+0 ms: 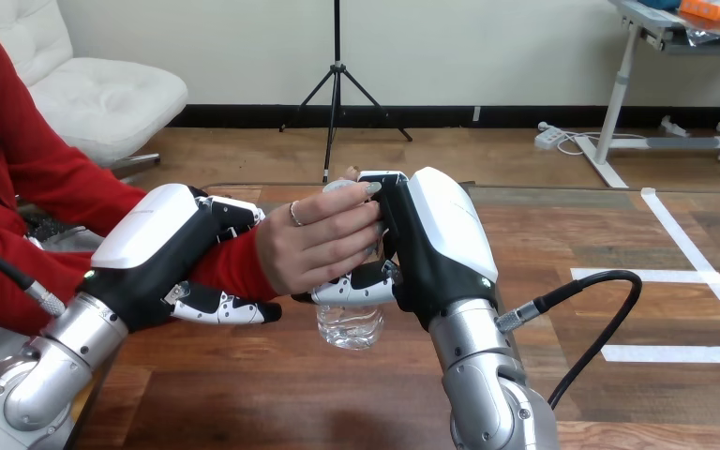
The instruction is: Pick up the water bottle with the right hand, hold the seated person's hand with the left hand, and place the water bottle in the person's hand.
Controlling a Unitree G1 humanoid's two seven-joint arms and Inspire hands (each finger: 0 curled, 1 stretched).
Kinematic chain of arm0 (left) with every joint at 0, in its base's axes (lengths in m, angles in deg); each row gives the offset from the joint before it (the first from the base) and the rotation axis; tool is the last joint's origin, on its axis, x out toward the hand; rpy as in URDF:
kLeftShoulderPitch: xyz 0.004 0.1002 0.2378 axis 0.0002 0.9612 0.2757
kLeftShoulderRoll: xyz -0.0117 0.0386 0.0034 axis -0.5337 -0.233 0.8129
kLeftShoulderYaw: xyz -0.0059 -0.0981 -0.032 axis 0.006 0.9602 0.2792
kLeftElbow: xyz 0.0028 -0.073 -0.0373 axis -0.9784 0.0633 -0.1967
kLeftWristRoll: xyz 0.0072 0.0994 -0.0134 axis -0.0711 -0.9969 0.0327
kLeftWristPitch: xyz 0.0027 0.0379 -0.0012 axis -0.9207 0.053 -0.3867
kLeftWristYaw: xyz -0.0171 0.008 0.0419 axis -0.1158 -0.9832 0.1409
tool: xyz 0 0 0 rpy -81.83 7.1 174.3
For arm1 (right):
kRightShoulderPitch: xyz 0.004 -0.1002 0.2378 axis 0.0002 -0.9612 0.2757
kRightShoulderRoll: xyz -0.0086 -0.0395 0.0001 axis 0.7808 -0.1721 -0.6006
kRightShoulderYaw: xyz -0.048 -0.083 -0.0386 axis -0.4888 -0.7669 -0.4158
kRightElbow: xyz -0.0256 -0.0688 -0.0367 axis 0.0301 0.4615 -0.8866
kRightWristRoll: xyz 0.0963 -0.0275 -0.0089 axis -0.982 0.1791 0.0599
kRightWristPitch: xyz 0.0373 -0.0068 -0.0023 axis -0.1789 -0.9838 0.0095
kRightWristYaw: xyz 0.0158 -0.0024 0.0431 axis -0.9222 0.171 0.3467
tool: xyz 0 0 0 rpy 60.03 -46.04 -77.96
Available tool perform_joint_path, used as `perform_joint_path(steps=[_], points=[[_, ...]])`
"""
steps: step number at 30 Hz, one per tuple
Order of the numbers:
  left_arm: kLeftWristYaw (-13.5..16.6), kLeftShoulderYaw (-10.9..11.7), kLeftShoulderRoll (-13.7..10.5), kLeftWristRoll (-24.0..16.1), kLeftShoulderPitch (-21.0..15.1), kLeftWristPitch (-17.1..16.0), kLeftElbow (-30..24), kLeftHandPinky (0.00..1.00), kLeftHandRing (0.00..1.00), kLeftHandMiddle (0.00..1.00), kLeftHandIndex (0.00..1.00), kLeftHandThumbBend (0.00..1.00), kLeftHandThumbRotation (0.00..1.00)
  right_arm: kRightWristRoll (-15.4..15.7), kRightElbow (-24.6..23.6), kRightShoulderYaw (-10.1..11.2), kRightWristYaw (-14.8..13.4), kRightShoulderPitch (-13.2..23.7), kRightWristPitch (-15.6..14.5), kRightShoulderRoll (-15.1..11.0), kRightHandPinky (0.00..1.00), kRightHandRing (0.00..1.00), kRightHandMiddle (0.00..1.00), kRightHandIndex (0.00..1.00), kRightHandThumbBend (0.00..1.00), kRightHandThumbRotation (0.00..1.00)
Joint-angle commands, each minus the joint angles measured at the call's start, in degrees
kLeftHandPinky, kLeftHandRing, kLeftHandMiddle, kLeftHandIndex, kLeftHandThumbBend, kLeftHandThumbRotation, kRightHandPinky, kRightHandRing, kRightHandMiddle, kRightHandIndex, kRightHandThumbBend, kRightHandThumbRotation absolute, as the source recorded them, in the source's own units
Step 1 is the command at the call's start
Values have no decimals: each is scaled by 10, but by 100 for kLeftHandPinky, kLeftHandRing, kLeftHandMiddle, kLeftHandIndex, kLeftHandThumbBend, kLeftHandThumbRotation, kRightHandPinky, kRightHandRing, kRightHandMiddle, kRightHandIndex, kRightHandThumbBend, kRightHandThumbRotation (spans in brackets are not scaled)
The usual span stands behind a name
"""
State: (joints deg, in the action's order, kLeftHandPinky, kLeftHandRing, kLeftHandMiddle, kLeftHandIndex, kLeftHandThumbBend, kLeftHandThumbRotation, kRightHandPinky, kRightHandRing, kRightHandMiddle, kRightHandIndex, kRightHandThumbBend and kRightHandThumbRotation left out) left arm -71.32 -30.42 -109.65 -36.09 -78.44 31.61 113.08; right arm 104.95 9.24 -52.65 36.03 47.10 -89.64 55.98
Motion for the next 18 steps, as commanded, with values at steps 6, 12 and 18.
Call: perform_joint_path(steps=[6, 12, 18], points=[[-5, -2, 32, 16, -46, -32, -11, 27, 35, 44, 47, 73, 10, 0, -22, 9, -16, 42, 13, 10, 36, 40, 46, 48, 88, 0], [-4, -1, 32, 14, -45, -29, -11, 27, 34, 44, 46, 73, 10, -1, -18, 11, -19, 43, 15, 9, 36, 40, 46, 48, 88, 0], [-5, 0, 33, 17, -45, -30, -10, 27, 34, 44, 46, 73, 9, 1, -15, 11, -21, 44, 14, 8, 36, 41, 47, 48, 89, 0]])
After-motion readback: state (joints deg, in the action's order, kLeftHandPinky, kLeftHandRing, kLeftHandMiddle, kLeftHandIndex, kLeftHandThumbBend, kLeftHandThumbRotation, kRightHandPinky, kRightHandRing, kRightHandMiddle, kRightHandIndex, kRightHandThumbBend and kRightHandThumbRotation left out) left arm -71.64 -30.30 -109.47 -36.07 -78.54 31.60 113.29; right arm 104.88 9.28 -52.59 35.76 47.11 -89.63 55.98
